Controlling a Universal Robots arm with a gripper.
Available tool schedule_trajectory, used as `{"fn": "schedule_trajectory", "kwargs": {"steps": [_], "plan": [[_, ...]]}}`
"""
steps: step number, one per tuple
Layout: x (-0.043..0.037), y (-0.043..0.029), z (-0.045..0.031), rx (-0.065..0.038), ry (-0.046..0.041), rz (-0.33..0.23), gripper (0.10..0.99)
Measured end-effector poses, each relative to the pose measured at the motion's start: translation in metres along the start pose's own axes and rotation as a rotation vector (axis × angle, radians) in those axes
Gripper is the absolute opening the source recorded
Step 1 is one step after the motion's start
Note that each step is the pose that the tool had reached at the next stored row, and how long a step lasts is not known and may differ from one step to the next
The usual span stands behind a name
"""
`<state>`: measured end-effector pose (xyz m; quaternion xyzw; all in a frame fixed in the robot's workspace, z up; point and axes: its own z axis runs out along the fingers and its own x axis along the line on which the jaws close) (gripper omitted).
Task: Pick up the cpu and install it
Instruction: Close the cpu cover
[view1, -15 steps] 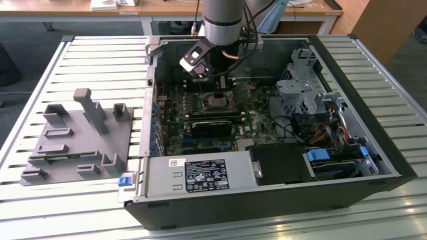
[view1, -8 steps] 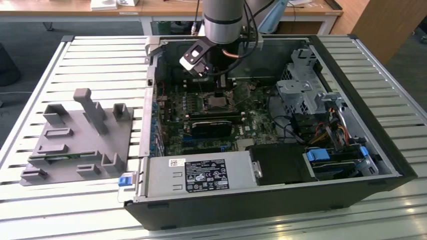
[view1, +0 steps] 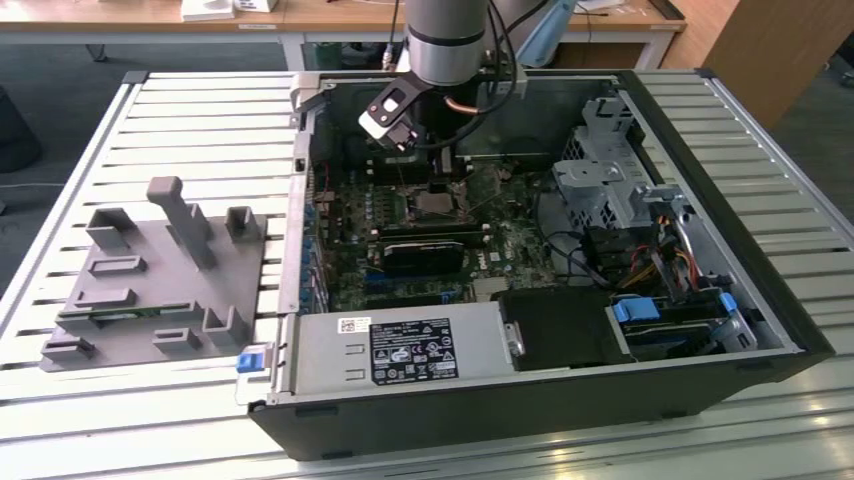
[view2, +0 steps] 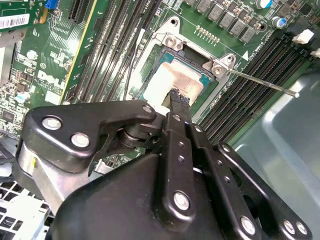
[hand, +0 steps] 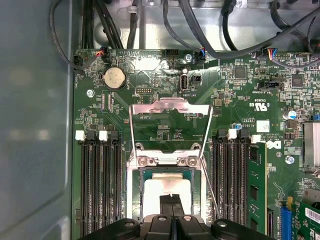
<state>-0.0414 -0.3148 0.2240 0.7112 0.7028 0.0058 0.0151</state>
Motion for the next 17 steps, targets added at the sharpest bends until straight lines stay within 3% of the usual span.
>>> {"fn": "schedule_trajectory", "kwargs": {"steps": [17], "plan": [[-0.0001, 0.0003, -0.0092, 0.0, -0.0002, 0.0, 0.106]]}}
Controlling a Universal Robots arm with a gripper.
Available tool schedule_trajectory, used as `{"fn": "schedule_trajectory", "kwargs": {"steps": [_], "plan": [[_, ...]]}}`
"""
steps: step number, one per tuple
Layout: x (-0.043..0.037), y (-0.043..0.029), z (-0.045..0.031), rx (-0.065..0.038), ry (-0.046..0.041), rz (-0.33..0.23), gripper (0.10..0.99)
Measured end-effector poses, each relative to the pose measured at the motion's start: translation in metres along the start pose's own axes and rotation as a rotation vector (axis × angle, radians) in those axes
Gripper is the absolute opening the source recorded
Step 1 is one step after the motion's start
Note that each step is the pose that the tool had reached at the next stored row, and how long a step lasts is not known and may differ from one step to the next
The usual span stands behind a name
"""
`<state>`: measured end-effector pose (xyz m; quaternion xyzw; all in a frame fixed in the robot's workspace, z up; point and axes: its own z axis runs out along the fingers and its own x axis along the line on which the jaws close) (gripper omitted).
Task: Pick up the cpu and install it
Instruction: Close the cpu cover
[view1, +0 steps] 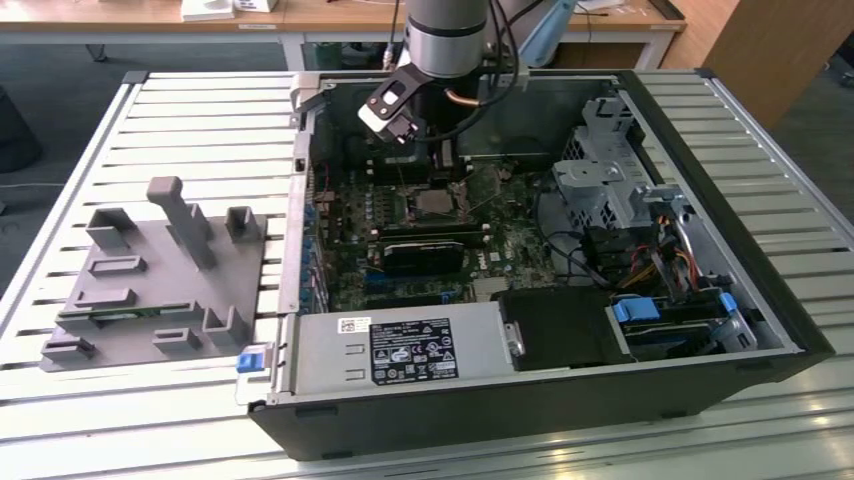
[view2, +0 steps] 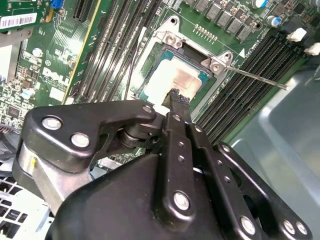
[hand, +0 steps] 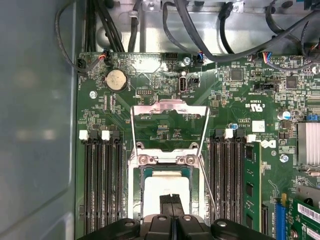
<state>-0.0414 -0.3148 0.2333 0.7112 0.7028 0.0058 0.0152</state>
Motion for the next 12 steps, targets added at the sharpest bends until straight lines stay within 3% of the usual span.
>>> {"fn": "schedule_trajectory", "kwargs": {"steps": [7, 12], "plan": [[-0.0002, 0.0003, -0.0116, 0.0, -0.0002, 0.0, 0.106], [-0.0004, 0.0008, -0.0254, 0.0, -0.0017, 0.0, 0.106]]}}
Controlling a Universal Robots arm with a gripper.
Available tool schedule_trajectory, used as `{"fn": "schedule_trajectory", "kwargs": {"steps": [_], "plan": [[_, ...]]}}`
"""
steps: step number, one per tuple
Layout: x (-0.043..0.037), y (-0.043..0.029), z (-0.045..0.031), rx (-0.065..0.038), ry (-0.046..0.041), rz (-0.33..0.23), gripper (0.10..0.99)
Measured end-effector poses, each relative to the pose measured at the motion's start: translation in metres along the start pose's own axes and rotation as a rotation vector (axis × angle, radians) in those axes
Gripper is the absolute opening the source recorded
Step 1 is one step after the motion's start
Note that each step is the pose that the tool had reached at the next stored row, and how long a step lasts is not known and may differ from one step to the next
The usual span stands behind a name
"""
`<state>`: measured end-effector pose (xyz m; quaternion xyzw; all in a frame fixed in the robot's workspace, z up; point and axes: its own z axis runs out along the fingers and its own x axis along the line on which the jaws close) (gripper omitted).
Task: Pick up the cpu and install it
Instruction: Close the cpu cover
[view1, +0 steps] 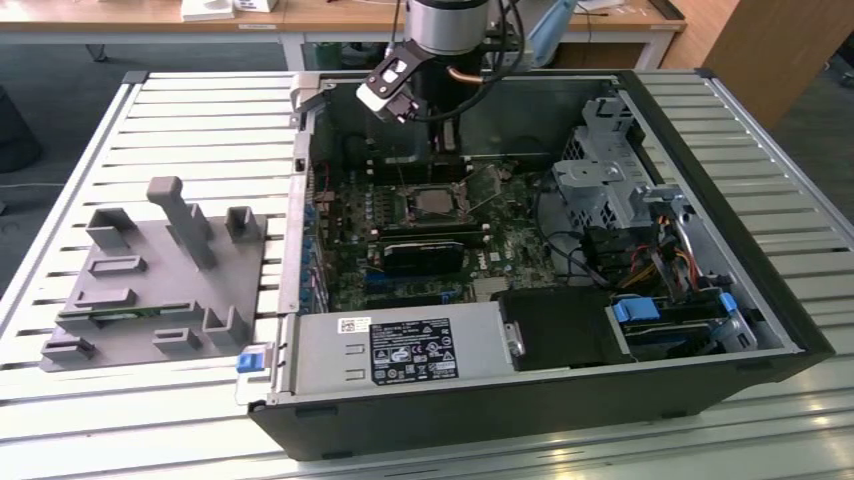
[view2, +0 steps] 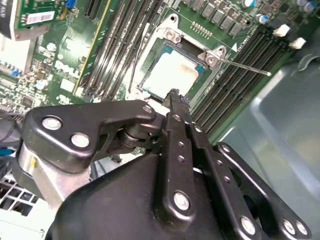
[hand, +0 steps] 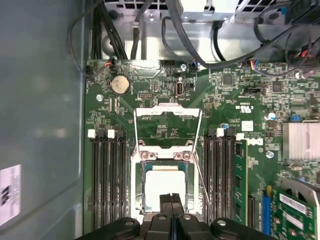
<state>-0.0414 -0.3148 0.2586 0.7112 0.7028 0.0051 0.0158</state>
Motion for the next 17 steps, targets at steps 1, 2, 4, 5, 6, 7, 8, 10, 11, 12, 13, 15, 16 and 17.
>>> {"fn": "schedule_trajectory", "kwargs": {"steps": [1, 2, 4, 5, 6, 7, 8, 10, 11, 12, 13, 15, 16, 17], "plan": [[0.0, 0.0001, -0.0026, 0.0, 0.0, 0.0, 0.106], [0.0, 0.0001, -0.0044, 0.0, 0.0, 0.0, 0.106], [-0.0012, 0.0, -0.0056, 0.0, 0.0002, 0.0, 0.106], [-0.0027, 0.0, -0.0056, 0.0, 0.0001, 0.001, 0.106], [-0.0044, 0.0, -0.0056, 0.0, 0.0, 0.001, 0.106], [-0.0065, 0.0, -0.0055, 0.0, 0.0001, 0.001, 0.106], [-0.0086, 0.0001, -0.0055, 0.0, 0.0001, 0.001, 0.106], [-0.0119, 0.0001, -0.0055, 0.0, -0.0001, 0.001, 0.106], [-0.0122, 0.0001, -0.0054, 0.0, 0.0002, 0.001, 0.106], [-0.0123, 0.0002, -0.0054, 0.0, 0.0001, 0.001, 0.106], [-0.0124, 0.0008, -0.0053, 0.0, 0.0, 0.001, 0.106], [-0.0124, 0.0032, -0.0049, 0.002, -0.0001, 0.001, 0.106], [-0.0123, 0.0052, -0.0046, 0.004, 0.0001, 0.001, 0.106], [-0.0123, 0.008, -0.0046, 0.008, -0.0001, 0.001, 0.106]]}}
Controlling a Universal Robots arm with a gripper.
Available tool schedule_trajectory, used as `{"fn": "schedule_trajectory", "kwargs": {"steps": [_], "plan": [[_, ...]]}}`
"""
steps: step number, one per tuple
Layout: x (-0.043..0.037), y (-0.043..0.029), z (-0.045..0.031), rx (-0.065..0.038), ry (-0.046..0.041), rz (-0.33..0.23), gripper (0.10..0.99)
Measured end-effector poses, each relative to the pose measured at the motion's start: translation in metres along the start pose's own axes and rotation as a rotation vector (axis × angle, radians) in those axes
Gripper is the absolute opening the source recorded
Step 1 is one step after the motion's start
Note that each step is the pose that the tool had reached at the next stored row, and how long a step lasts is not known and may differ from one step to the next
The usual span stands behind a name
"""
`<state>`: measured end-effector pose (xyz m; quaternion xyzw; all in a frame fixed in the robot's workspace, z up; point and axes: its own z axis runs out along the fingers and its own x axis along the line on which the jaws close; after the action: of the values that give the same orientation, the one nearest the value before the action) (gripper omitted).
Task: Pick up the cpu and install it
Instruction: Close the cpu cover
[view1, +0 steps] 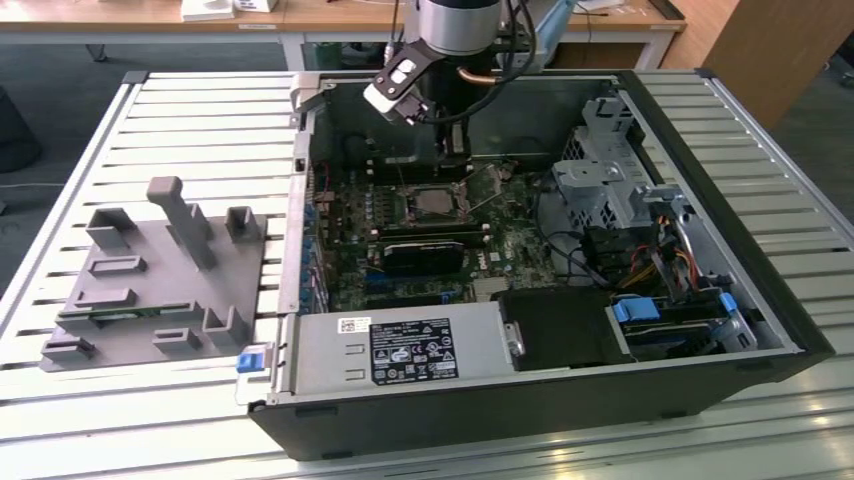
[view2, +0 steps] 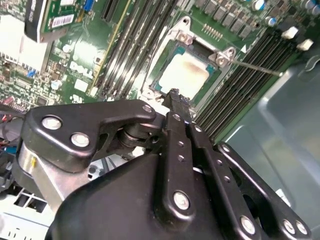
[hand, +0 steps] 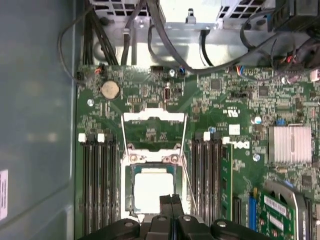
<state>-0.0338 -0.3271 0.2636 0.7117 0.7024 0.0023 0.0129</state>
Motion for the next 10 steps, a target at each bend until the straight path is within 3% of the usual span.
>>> {"fn": "schedule_trajectory", "kwargs": {"steps": [3, 7, 10], "plan": [[0.0, 0.0023, -0.0002, 0.005, -0.0002, 0.0, 0.106], [-0.0002, 0.0026, -0.0104, 0.005, -0.0003, 0.0, 0.106], [-0.0001, 0.0027, -0.0113, 0.005, 0.0002, 0.0, 0.106]]}}
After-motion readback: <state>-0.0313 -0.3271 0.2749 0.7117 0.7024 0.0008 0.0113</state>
